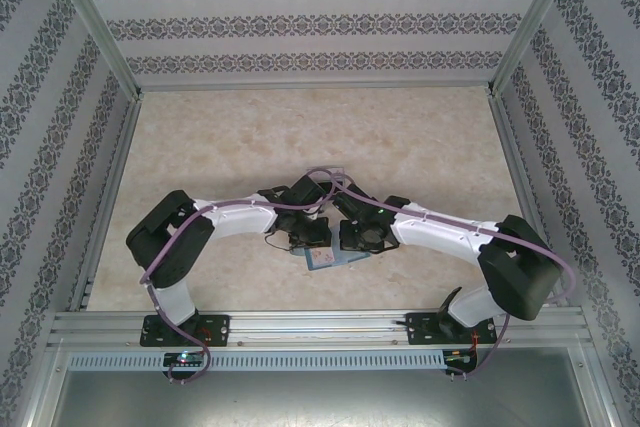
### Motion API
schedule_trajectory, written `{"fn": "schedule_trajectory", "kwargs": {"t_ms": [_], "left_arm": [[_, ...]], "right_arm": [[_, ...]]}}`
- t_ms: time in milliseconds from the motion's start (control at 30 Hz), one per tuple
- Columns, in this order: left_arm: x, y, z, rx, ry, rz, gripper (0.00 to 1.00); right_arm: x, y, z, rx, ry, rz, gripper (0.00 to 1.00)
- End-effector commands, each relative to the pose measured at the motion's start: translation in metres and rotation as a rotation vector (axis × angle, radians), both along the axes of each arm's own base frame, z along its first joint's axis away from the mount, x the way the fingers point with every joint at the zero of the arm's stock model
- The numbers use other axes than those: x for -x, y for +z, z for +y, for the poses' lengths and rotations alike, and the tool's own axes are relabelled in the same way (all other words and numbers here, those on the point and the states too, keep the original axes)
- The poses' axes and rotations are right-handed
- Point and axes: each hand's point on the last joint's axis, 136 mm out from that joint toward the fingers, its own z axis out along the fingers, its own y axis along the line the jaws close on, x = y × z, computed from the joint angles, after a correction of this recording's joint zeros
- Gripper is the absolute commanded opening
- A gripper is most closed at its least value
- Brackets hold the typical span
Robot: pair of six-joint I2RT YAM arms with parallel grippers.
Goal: Take the credit cards out of the card holder
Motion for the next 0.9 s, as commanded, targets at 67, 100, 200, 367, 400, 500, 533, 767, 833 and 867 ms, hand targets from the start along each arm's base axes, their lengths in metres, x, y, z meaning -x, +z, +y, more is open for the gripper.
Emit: {"fn": "schedule_trajectory", "kwargs": {"t_ms": [67, 100, 200, 367, 400, 500, 533, 767, 833, 867], "left_arm": [[0.006, -0.011, 0.006, -0.038, 0.007, 0.012, 0.12], [0.007, -0.012, 0.007, -0.042, 0.006, 0.014, 0.12], [0.008, -0.013, 0.010, -0.059, 0.006, 0.010, 0.12], [0.005, -0.011, 0.019, -0.084, 0.014, -0.003, 0.11], [0.004, -0.010, 0.021, -0.087, 0.017, -0.004, 0.11], [0.000, -0.007, 0.028, -0.095, 0.024, -0.012, 0.11], [-0.002, -0.006, 0.030, -0.097, 0.027, -0.014, 0.11], [-0.008, 0.017, 0.026, -0.072, 0.015, -0.044, 0.11], [-0.007, 0.020, 0.020, -0.054, 0.003, -0.039, 0.12], [-0.007, 0.021, 0.017, -0.048, -0.008, -0.035, 0.12]], "right_arm": [[-0.002, -0.002, -0.028, 0.108, -0.011, -0.023, 0.18], [-0.002, -0.003, -0.030, 0.117, -0.014, -0.022, 0.21], [-0.002, -0.007, -0.036, 0.144, -0.014, -0.020, 0.28], [0.000, -0.017, -0.047, 0.189, -0.020, -0.005, 0.31], [0.000, -0.019, -0.047, 0.191, -0.022, 0.001, 0.31], [0.003, -0.025, -0.041, 0.165, -0.005, 0.029, 0.29], [0.004, -0.027, -0.036, 0.140, -0.002, 0.037, 0.27], [0.010, -0.026, 0.001, -0.091, -0.022, 0.066, 0.18], [0.009, -0.024, 0.006, -0.115, -0.019, 0.060, 0.18], [0.009, -0.023, 0.008, -0.122, -0.014, 0.057, 0.18]]}}
